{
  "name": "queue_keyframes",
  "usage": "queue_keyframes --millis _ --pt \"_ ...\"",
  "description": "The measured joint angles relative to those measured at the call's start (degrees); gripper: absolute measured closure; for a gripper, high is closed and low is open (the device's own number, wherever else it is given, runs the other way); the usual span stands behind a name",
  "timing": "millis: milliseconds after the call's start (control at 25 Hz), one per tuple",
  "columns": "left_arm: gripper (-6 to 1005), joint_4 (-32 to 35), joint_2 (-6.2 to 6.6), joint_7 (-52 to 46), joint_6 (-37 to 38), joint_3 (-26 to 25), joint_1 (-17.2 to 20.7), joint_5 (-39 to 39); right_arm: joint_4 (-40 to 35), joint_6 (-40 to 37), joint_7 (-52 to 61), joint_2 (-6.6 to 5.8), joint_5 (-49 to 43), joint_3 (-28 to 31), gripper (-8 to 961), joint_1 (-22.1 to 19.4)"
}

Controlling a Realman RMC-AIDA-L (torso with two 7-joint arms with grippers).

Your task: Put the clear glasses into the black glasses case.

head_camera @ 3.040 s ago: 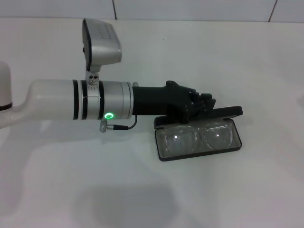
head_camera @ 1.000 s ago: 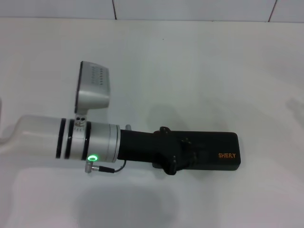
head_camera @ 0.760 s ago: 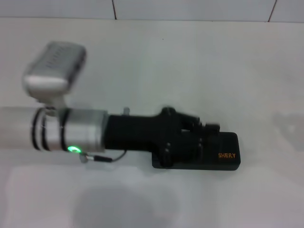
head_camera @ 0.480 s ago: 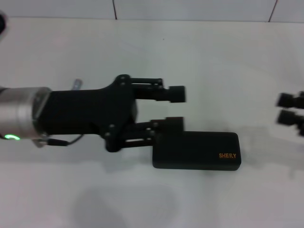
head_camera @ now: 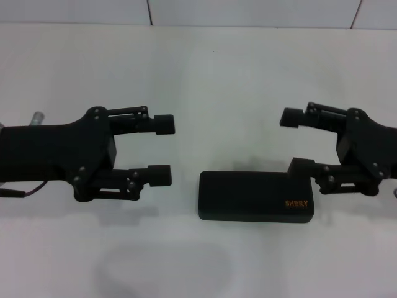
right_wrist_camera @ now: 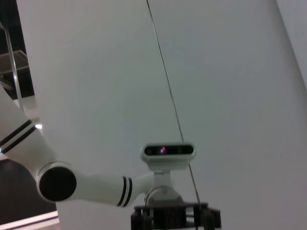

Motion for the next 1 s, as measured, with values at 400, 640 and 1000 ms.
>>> queue_keyframes --millis 400,640,1000 --pt "249 -0.1 -0.20 0.3 -0.2 -0.1 1.6 0.7 1.5 1.5 0.0 0.06 0.9 -3.9 131 3.5" --pt "250 0.1 -0.44 0.5 -0.1 -0.4 3.1 0.7 3.3 0.4 -0.8 0.06 1.2 -4.6 111 3.9" --pt "250 0.5 -0.42 0.5 0.0 -0.7 4.3 0.7 5.0 0.3 -2.4 0.06 1.7 -4.6 111 3.6"
